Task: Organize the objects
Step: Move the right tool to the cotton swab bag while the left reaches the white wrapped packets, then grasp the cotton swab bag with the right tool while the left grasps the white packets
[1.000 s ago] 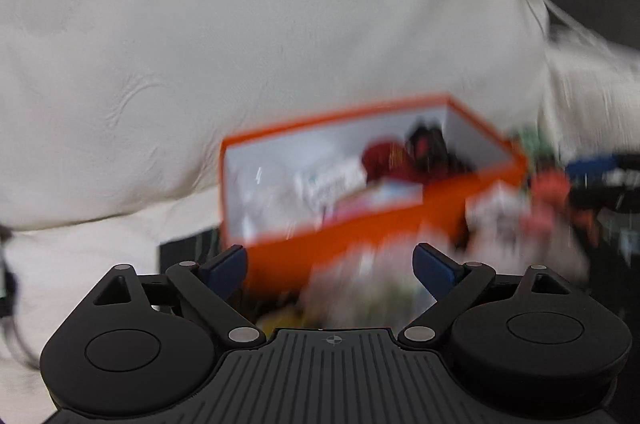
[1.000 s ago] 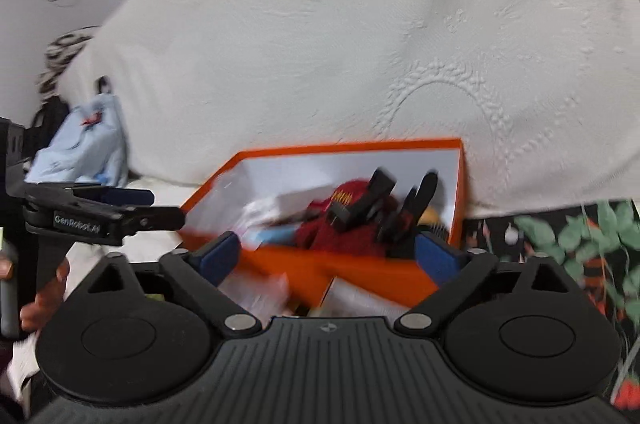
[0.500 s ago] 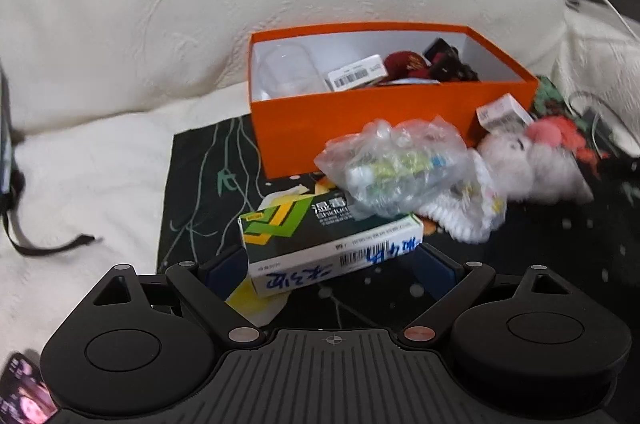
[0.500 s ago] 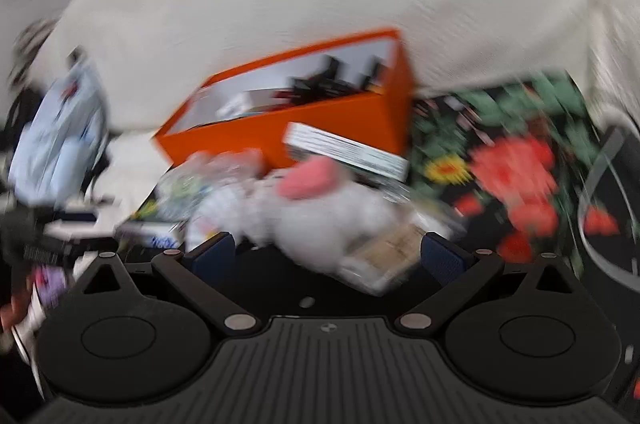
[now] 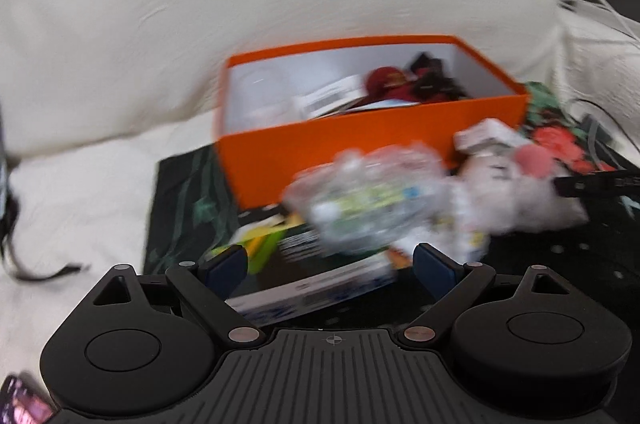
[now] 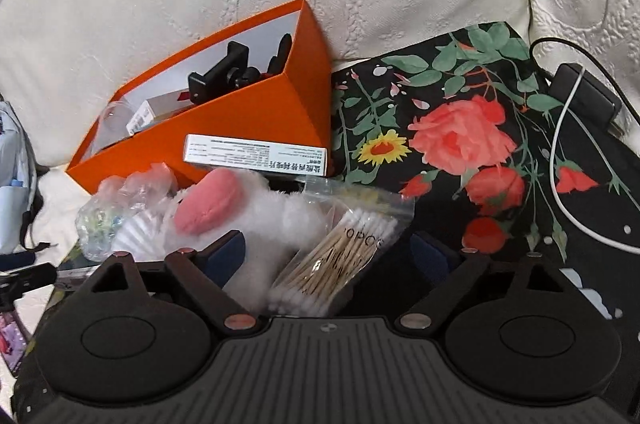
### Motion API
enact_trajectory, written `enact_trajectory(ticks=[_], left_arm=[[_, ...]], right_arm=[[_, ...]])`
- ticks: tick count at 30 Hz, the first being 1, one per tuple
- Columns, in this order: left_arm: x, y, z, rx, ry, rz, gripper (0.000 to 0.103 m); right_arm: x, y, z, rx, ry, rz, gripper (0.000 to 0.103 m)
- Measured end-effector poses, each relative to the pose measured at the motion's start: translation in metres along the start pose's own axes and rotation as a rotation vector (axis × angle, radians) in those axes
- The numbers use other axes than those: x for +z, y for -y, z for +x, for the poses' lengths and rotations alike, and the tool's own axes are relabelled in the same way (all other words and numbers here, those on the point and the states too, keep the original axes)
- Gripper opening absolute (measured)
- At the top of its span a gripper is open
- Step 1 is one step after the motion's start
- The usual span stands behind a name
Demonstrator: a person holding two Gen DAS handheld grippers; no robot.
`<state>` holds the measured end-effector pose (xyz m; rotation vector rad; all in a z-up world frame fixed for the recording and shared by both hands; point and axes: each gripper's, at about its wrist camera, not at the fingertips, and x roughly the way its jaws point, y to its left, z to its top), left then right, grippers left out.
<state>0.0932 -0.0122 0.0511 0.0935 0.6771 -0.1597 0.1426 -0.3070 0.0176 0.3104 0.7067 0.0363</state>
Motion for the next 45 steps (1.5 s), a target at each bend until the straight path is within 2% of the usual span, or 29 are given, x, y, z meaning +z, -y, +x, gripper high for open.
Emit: enact_trajectory(ticks=[2, 4, 5, 8, 10, 12, 14, 16, 17, 18, 19, 20, 21, 26, 29, 33, 38, 41, 43, 45], left_arm=[[0.003, 0.014, 0.002, -0.026, 0.008, 0.029, 0.103], [0.007, 0.029, 0.006, -0.056, 0.008, 0.054, 0.103], [0.008, 0.036, 0.01, -0.068, 0.004, 0.067, 0.103], [0.011, 0.06, 0.025, -0.096, -0.018, 0.117, 0.103], [0.013, 0.074, 0.041, -0.118, -0.05, 0.138, 0.103], [0.013, 0.084, 0.057, -0.122, -0.081, 0.151, 0.103], [0.012, 0.089, 0.072, -0.108, -0.108, 0.151, 0.103], [0.011, 0.087, 0.08, -0.059, -0.114, 0.133, 0.103], [0.011, 0.083, 0.079, -0.05, -0.104, 0.111, 0.097], [0.011, 0.078, 0.075, -0.052, -0.097, 0.083, 0.087], [0.012, 0.072, 0.07, -0.06, -0.092, 0.055, 0.086], [0.011, 0.066, 0.064, -0.068, -0.084, 0.03, 0.083], [0.011, 0.063, 0.056, -0.063, -0.072, 0.021, 0.081], [0.002, 0.054, -0.001, -0.069, 0.001, 0.02, 0.078], [-0.006, 0.05, -0.041, -0.081, 0.061, 0.007, 0.078], [-0.024, 0.048, -0.083, -0.111, 0.1, -0.009, 0.079], [-0.057, 0.054, -0.106, -0.12, 0.061, 0.007, 0.081], [-0.075, 0.054, -0.106, -0.103, 0.027, -0.003, 0.082], [-0.082, 0.053, -0.102, -0.091, 0.001, -0.017, 0.086], [-0.084, 0.052, -0.097, -0.071, -0.006, -0.017, 0.1]], right_arm=[[0.0, 0.0, 0.001, -0.004, -0.002, -0.016, 0.093], [0.0, 0.002, -0.002, -0.002, -0.001, -0.026, 0.08], [0.001, 0.004, -0.004, -0.013, -0.008, -0.027, 0.064], [-0.001, 0.016, -0.005, -0.023, -0.036, 0.012, 0.061], [-0.001, 0.016, -0.006, -0.023, -0.035, 0.009, 0.063], [-0.002, 0.012, -0.006, -0.014, -0.036, 0.001, 0.078], [-0.003, 0.004, -0.004, -0.01, -0.039, -0.02, 0.083], [-0.004, -0.006, 0.002, -0.045, -0.04, -0.071, 0.084], [-0.004, -0.008, 0.006, -0.059, -0.043, -0.093, 0.084], [-0.004, -0.009, 0.008, -0.066, -0.045, -0.104, 0.084], [-0.003, -0.008, 0.009, -0.061, -0.043, -0.102, 0.082], [-0.002, -0.006, 0.008, -0.053, -0.04, -0.096, 0.066], [-0.002, -0.004, 0.007, -0.054, -0.039, -0.096, 0.056], [-0.002, 0.004, -0.002, -0.036, -0.031, -0.075, 0.045], [-0.005, 0.005, -0.018, -0.009, -0.005, -0.049, 0.045], [-0.005, 0.004, -0.046, 0.027, 0.07, -0.038, 0.045], [-0.017, 0.007, -0.083, 0.132, 0.158, 0.018, 0.045], [-0.026, 0.004, -0.098, 0.207, 0.17, 0.005, 0.045], [-0.034, -0.002, -0.103, 0.262, 0.146, -0.019, 0.045], [-0.044, -0.013, -0.104, 0.279, 0.12, -0.061, 0.045]])
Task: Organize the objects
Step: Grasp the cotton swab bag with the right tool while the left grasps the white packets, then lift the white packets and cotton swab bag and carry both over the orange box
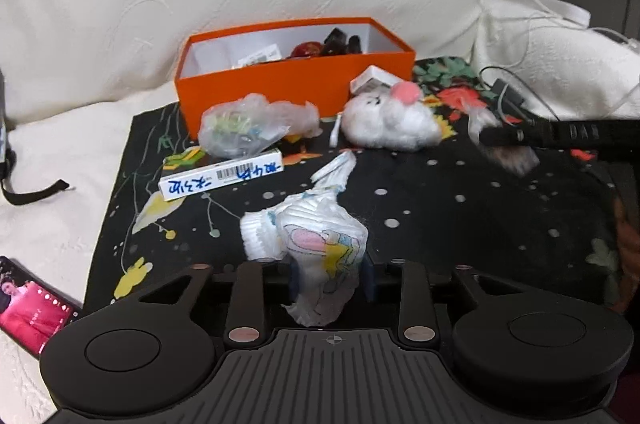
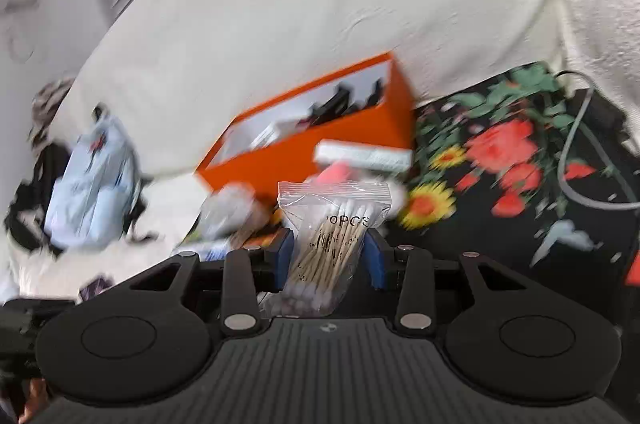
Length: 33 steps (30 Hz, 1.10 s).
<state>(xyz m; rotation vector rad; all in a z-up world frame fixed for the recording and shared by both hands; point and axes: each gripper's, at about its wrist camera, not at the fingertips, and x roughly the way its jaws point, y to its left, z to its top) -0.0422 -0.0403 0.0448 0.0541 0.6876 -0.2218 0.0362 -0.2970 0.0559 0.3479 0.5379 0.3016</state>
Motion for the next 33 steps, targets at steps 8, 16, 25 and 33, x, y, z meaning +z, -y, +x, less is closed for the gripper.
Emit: enact_trajectory(ticks=[8, 16, 25, 33], left_arm=[[0.012, -0.009, 0.046, 0.021, -0.081, -0.044, 0.103], [0.012, -0.004, 0.066, 0.054, -0.083, -0.033, 0.103], [0.013, -0.01, 0.058, 0.084, -0.011, -0.068, 0.097], [0.021, -0.013, 0.044, 0.133, 0.074, -0.077, 0.096]], right_arm=[[-0.031, -0.036, 0.03, -0.091, -0.114, -0.194, 0.05], [-0.035, -0.029, 0.042, -0.128, -0.146, -0.171, 0.083], [-0.044, -0.038, 0.053, -0.176, -0.177, -0.256, 0.074], [-0.042, -0.036, 0.048, -0.179, -0.14, -0.25, 0.046]])
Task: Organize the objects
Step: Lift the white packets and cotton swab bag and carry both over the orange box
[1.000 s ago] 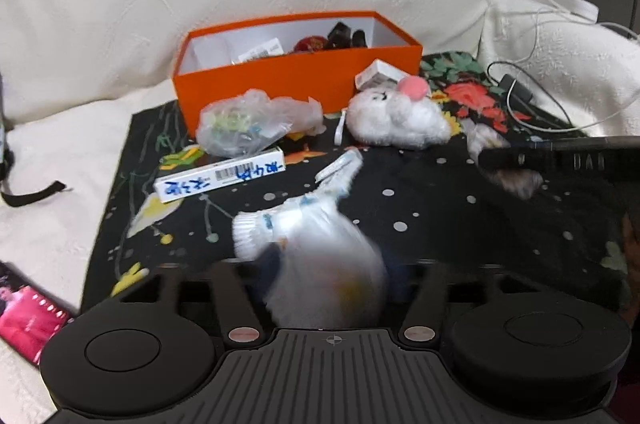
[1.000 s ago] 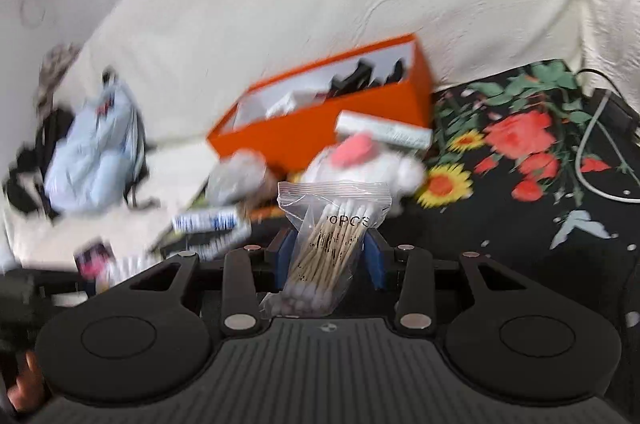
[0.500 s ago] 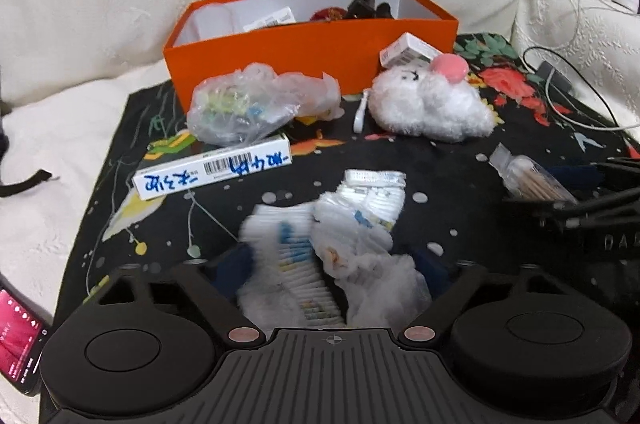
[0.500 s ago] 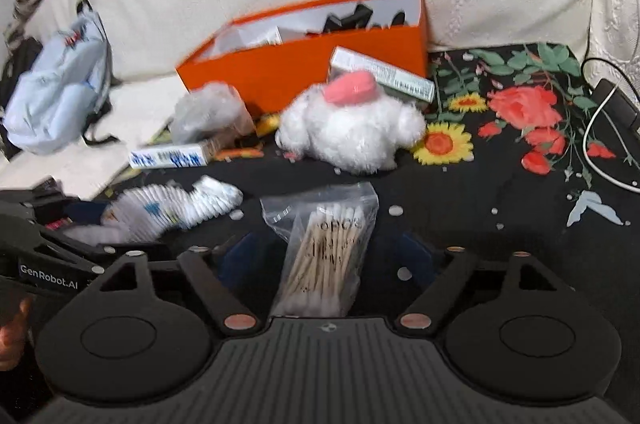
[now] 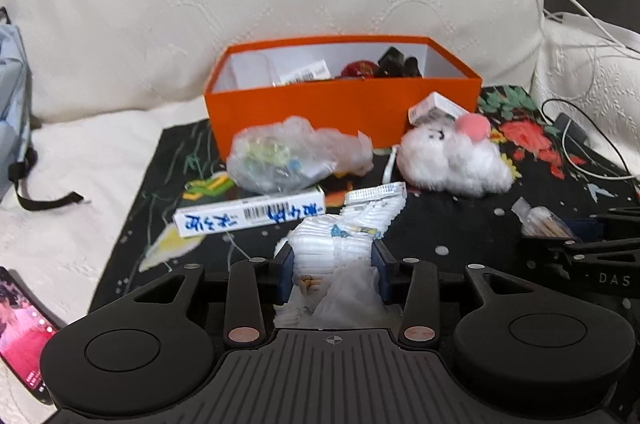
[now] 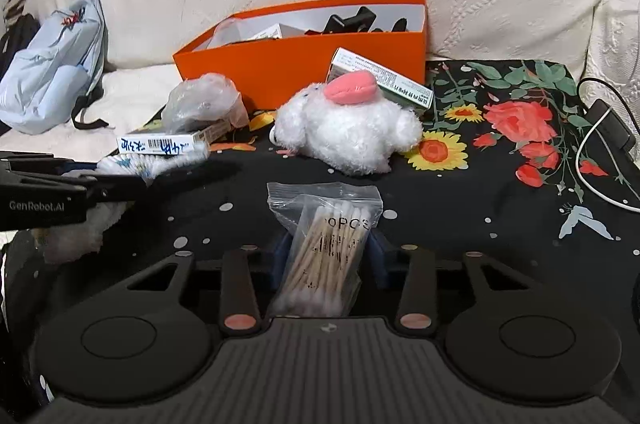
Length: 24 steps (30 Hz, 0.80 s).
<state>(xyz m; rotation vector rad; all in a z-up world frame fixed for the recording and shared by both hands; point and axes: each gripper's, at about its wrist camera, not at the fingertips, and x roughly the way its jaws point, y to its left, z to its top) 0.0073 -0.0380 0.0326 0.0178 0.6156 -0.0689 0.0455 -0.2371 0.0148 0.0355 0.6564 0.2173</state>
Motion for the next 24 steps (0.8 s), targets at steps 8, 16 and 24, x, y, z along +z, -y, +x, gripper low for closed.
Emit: enact_trajectory(ticks=[8, 16, 24], left_arm=[[0.005, -0.002, -0.006, 0.008, 0.031, -0.008, 0.097], [0.016, 0.001, -0.008, 0.016, 0.047, -0.017, 0.097], [0.03, 0.008, -0.014, 0.018, 0.085, -0.011, 0.097]], right_arm=[[0.004, 0.005, -0.01, 0.008, 0.074, 0.022, 0.046], [0.008, 0.015, -0.018, -0.012, 0.132, 0.062, 0.046], [0.009, 0.019, -0.024, -0.015, 0.169, 0.081, 0.046]])
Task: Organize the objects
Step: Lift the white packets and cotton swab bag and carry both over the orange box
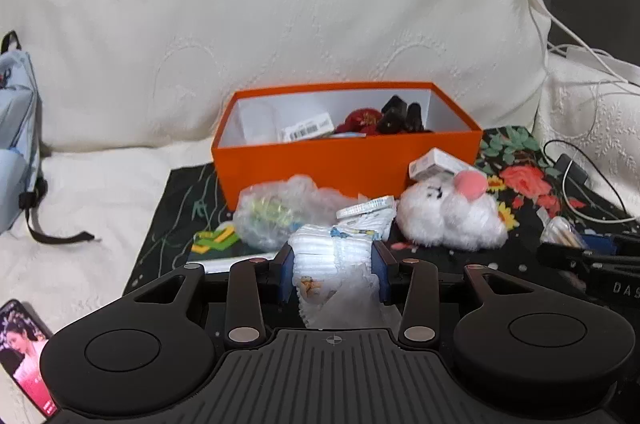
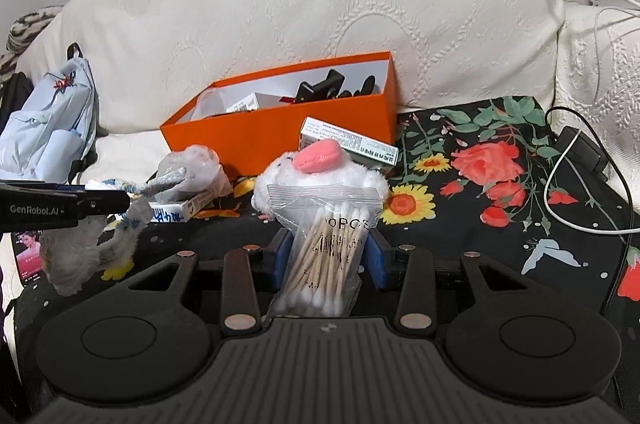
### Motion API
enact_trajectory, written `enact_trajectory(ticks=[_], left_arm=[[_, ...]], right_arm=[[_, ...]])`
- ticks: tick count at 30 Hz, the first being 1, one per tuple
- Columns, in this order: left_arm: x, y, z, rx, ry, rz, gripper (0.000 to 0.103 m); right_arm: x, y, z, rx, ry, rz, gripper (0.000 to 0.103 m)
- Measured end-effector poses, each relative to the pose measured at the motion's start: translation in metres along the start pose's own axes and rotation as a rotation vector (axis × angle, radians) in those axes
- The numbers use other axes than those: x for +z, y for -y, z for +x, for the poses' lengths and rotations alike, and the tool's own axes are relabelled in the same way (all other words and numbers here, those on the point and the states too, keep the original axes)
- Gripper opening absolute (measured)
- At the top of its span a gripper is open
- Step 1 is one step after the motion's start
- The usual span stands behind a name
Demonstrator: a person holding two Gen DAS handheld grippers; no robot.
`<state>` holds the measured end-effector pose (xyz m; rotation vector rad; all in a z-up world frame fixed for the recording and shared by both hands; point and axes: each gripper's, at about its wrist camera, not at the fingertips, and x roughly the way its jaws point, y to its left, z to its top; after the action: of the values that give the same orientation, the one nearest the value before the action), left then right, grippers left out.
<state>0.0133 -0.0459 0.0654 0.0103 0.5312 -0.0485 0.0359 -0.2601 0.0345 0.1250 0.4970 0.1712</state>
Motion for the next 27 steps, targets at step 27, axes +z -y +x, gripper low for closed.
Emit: enact_trajectory(ticks=[27], left_arm=[[0.046, 0.013, -0.011, -0.003, 0.108, 0.02, 0.097]], right_arm=[[0.009, -0.002, -0.011, 0.044, 0.067, 0.024, 0.046]])
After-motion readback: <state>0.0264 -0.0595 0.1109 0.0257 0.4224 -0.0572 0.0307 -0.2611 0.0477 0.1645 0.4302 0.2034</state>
